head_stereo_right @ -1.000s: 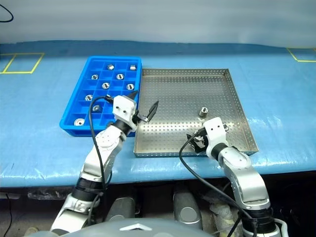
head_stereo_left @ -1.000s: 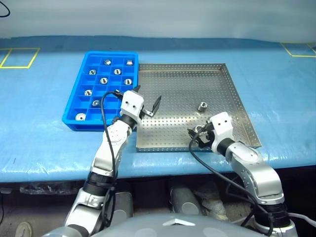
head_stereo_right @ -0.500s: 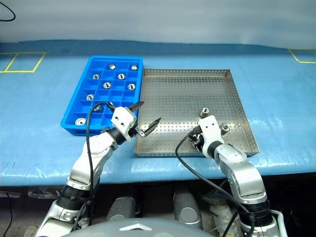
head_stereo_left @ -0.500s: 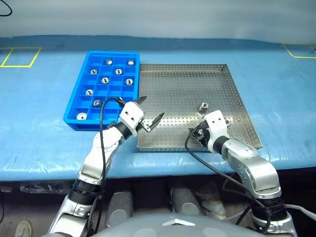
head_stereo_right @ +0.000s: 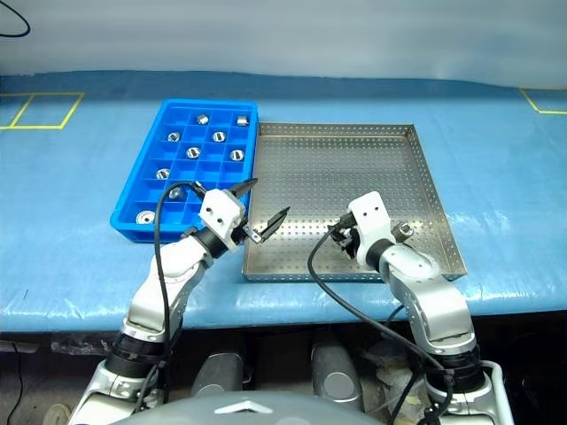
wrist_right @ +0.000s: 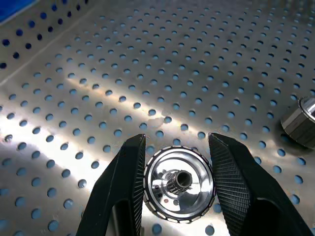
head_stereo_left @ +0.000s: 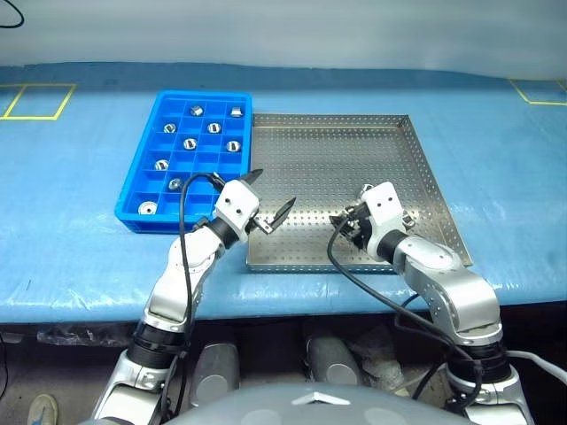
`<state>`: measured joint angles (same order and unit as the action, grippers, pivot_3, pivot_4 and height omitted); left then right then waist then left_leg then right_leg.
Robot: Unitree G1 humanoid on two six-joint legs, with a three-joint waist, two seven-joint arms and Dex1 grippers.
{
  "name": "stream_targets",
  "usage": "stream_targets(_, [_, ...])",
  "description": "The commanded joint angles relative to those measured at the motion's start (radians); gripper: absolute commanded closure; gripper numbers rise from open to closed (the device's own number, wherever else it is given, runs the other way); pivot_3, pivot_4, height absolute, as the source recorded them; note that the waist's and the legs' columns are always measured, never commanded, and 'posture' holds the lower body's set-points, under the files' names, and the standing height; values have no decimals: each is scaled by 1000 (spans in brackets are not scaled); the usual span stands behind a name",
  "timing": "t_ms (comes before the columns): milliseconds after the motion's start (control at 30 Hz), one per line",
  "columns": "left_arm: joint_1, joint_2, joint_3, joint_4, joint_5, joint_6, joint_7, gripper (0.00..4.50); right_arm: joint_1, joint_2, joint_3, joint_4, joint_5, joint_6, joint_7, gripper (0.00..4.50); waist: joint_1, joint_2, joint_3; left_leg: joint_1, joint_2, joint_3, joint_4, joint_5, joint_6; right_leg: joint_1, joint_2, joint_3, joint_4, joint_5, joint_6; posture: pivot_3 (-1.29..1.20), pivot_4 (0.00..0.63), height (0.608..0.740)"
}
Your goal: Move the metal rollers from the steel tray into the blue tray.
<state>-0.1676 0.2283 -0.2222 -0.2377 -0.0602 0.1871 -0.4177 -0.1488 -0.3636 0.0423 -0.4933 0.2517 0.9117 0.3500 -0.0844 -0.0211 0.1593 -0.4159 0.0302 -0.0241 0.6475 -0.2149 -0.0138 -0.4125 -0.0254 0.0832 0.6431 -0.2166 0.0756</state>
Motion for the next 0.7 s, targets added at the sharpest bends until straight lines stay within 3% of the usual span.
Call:
stream_targets(33, [16,-20,27,-61,-11,-4,31,0,-78,33,12,-47,14,-59,-4,2855,0,0,0,0,0,0,0,0,0,0,0,0,0,0,0,-75,150,740])
stream_targets(300, [102,-113,94,-109,15,-3,197,0,-298,160,116,176,-45,-146,-42,2855,4,0,0,0,0,0,0,0,0,0,0,0,0,1,1,-45,150,740])
stream_targets(700, [204,-148,128,-184,56,23,316,0,-530,336,208,572,-122,-365,-13,2855,37,0,1,-1,0,-3,-1,0,0,0,0,-3,0,2,0,122,150,740])
